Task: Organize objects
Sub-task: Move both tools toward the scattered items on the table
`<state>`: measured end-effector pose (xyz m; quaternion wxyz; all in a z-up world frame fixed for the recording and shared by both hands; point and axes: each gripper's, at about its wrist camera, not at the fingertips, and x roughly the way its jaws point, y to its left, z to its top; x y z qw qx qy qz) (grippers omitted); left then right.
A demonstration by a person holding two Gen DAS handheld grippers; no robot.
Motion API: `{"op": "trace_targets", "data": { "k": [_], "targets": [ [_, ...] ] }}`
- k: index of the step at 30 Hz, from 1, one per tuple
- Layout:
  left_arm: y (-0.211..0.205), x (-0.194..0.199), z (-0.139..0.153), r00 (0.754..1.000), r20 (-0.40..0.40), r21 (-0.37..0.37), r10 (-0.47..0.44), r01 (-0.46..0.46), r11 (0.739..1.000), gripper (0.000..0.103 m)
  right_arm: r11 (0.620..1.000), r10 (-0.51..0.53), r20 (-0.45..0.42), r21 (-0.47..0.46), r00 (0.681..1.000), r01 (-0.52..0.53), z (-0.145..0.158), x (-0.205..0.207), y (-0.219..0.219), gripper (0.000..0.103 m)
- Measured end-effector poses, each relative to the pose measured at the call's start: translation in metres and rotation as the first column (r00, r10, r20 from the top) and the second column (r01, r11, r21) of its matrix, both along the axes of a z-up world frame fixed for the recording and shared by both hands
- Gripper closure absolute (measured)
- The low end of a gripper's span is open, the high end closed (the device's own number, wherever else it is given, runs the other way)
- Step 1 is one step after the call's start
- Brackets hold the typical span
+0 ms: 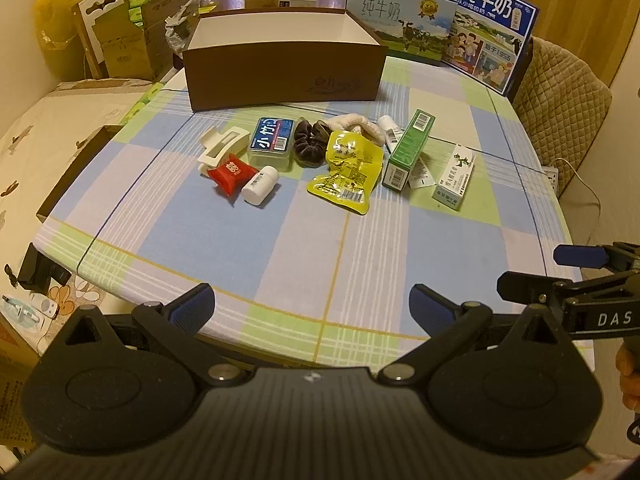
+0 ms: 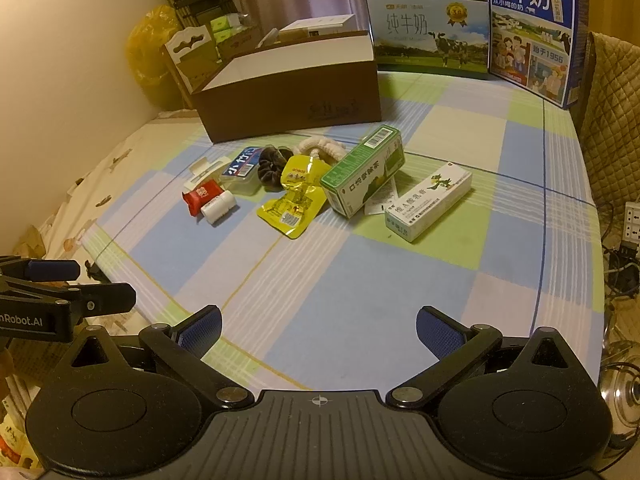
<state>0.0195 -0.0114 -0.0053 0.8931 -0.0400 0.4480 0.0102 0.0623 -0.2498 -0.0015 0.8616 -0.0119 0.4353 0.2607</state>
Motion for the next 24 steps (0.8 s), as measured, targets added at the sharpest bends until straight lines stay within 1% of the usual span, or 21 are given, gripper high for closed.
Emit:
{"op": "trace_targets", "data": {
  "k": [10, 19, 24],
  "targets": [
    [0.008, 0.008, -0.002, 0.998, 0.005, 0.02, 0.055, -0.055, 0.998, 0.001, 1.0, 0.004, 0.044, -0.026, 0.999, -0.003, -0.001, 0.015, -0.003, 0.002],
    [0.029, 0.022, -0.01, 0.993, 0.004, 0.032, 0.116, -0.116, 0.993, 0.001, 0.997, -0.07, 0.033, -0.035, 0.997, 0.071, -0.012, 0.047, -0.007, 0.002],
    [0.043, 0.039, -0.019, 0.991, 0.002, 0.041, 0.136, -0.136, 0.99, 0.001, 0.995, -0.093, 0.031, -0.045, 0.995, 0.094, -0.018, 0.063, -0.007, 0.002]
  ]
}}
